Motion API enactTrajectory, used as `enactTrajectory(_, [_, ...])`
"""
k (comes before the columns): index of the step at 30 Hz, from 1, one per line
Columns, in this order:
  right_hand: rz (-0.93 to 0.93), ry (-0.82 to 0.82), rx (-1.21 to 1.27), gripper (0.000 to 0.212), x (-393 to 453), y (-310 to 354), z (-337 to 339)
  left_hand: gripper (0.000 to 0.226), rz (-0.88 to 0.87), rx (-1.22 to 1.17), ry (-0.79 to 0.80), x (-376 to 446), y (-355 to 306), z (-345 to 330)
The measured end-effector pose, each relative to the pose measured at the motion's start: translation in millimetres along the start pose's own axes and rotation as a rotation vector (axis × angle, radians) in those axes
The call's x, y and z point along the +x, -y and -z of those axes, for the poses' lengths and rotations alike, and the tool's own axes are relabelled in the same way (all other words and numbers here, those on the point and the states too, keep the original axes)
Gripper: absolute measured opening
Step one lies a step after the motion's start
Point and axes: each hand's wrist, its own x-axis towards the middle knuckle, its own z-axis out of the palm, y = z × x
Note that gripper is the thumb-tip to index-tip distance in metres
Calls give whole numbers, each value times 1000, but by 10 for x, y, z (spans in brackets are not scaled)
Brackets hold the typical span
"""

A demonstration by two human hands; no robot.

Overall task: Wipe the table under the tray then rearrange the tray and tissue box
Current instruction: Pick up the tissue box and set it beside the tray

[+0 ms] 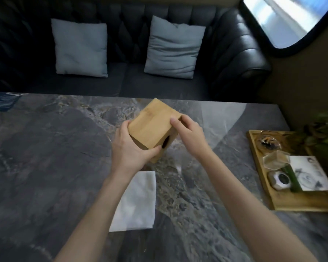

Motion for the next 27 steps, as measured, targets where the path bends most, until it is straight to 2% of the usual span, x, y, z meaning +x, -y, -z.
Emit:
enactTrajectory(10, [10, -219, 118, 21, -916, -393, 1076, 102, -118, -17, 126, -891, -776, -628])
enactTrajectory(18, [-150, -367, 209, 17, -1694, -976, 1932, 102, -156, -3, 285, -1649, -1221, -1416])
enactTrajectory(27, [-254, -553, 313, 25, -2424, -1628, 2577, 104, -191, -32, 441, -2407, -1497, -2163])
